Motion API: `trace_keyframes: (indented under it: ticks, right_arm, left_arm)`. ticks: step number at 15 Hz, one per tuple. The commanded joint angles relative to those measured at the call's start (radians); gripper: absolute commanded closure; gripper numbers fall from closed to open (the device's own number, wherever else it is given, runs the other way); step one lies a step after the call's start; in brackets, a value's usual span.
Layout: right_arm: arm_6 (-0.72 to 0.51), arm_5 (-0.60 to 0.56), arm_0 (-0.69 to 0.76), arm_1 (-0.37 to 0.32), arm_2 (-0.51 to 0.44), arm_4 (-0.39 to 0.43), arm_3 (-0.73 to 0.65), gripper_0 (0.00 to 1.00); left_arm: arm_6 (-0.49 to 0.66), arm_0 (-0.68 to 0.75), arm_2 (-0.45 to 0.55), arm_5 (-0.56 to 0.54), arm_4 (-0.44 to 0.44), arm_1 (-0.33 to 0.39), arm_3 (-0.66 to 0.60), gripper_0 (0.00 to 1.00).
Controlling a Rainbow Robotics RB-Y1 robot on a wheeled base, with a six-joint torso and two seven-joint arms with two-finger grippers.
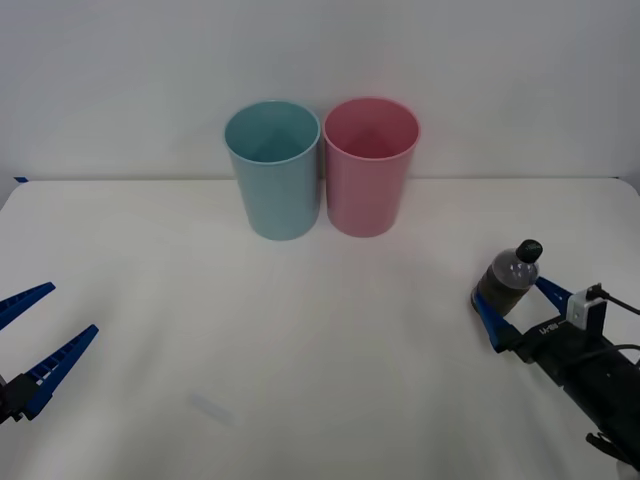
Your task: Grasp the object on the table and drop it into the matching bin: aluminum can to the light blue bin, PET bottle to the pink bin.
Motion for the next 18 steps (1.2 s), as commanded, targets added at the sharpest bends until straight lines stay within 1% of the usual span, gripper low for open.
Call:
trace_keyframes:
  ticks: [1, 4, 10, 11, 12, 13, 18]
  right_arm:
    - [0.009, 0.008, -0.038, 0.000, 0.005, 0.001, 0.034, 0.00]
    - [0.019, 0.023, -0.064, 0.001, 0.010, -0.001, 0.062, 0.00]
    - [0.033, 0.041, -0.075, 0.001, 0.030, -0.016, 0.067, 0.00]
    - [0.035, 0.041, -0.075, 0.000, 0.030, -0.016, 0.068, 0.22]
    - [0.036, 0.041, -0.075, 0.001, 0.030, -0.018, 0.067, 0.80]
    - [0.038, 0.040, -0.077, 0.001, 0.031, -0.019, 0.067, 1.00]
    - [0.041, 0.037, -0.078, 0.000, 0.036, -0.021, 0.067, 1.00]
  left_arm:
    - [0.000, 0.000, 0.000, 0.000, 0.000, 0.000, 0.000, 0.00]
    - [0.000, 0.000, 0.000, 0.000, 0.000, 0.000, 0.000, 0.00]
    - [0.000, 0.000, 0.000, 0.000, 0.000, 0.000, 0.000, 0.00]
    - [0.000, 0.000, 0.000, 0.000, 0.000, 0.000, 0.000, 0.00]
    - [0.000, 0.000, 0.000, 0.000, 0.000, 0.000, 0.000, 0.00]
    - [0.000, 0.000, 0.000, 0.000, 0.000, 0.000, 0.000, 0.00]
    - [0.000, 0.000, 0.000, 0.000, 0.000, 0.000, 0.000, 0.00]
